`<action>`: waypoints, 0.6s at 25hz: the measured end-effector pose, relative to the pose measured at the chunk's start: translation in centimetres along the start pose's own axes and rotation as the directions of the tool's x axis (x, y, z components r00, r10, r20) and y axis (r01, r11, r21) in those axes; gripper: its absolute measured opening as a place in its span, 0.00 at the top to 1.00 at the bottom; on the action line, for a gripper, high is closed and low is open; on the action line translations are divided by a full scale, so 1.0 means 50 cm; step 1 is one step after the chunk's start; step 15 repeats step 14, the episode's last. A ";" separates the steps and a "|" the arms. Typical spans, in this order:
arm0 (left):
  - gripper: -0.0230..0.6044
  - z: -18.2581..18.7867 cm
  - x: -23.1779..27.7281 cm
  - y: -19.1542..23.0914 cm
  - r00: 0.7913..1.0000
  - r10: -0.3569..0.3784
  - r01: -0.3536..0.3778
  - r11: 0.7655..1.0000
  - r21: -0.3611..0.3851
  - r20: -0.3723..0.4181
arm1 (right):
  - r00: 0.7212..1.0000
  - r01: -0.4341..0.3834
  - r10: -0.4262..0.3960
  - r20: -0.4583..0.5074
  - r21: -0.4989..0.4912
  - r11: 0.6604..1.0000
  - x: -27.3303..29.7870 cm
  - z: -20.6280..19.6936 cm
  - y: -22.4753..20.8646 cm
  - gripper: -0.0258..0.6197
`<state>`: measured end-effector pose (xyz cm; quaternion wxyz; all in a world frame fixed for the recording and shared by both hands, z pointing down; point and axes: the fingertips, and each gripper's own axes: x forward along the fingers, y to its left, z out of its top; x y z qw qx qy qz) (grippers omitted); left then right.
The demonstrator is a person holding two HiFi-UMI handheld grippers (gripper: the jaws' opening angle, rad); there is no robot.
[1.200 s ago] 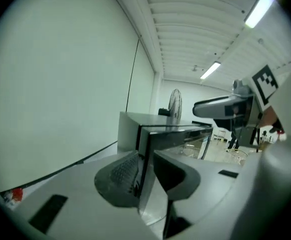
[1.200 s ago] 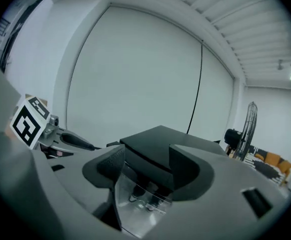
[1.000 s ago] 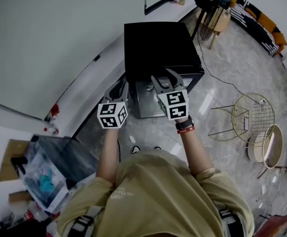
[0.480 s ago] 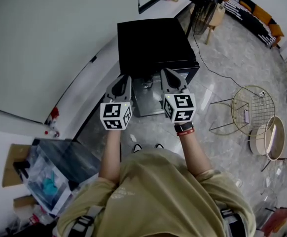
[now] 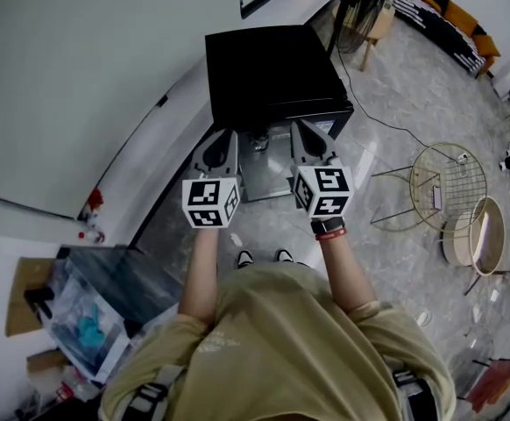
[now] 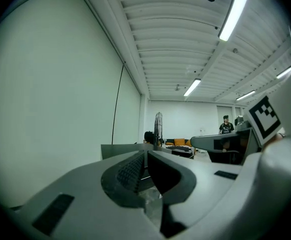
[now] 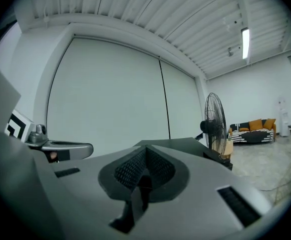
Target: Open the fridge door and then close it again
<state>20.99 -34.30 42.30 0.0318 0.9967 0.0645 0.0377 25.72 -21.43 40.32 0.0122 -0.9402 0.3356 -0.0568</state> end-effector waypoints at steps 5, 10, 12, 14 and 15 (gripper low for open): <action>0.90 -0.012 -0.012 0.011 1.000 0.002 -0.003 1.000 -0.022 -0.022 | 1.000 0.017 -0.017 -0.009 -0.008 1.000 -0.006 -0.003 0.013 0.92; 0.90 -0.023 -0.031 0.041 1.000 0.003 -0.004 0.996 -0.084 -0.015 | 0.999 0.028 -0.029 -0.021 -0.023 0.999 -0.009 -0.011 0.041 0.92; 0.90 -0.023 -0.038 0.056 1.000 -0.005 0.004 0.995 -0.100 -0.002 | 0.999 0.029 -0.030 -0.026 -0.027 0.999 -0.005 -0.018 0.054 0.92; 0.90 -0.022 -0.045 0.072 1.000 -0.011 0.012 0.994 -0.113 0.015 | 0.999 0.030 -0.031 -0.034 -0.028 0.999 0.001 -0.028 0.068 0.92; 0.90 -0.022 -0.045 0.072 1.000 -0.011 0.012 0.994 -0.113 0.015 | 0.999 0.030 -0.031 -0.034 -0.028 0.999 0.001 -0.028 0.068 0.92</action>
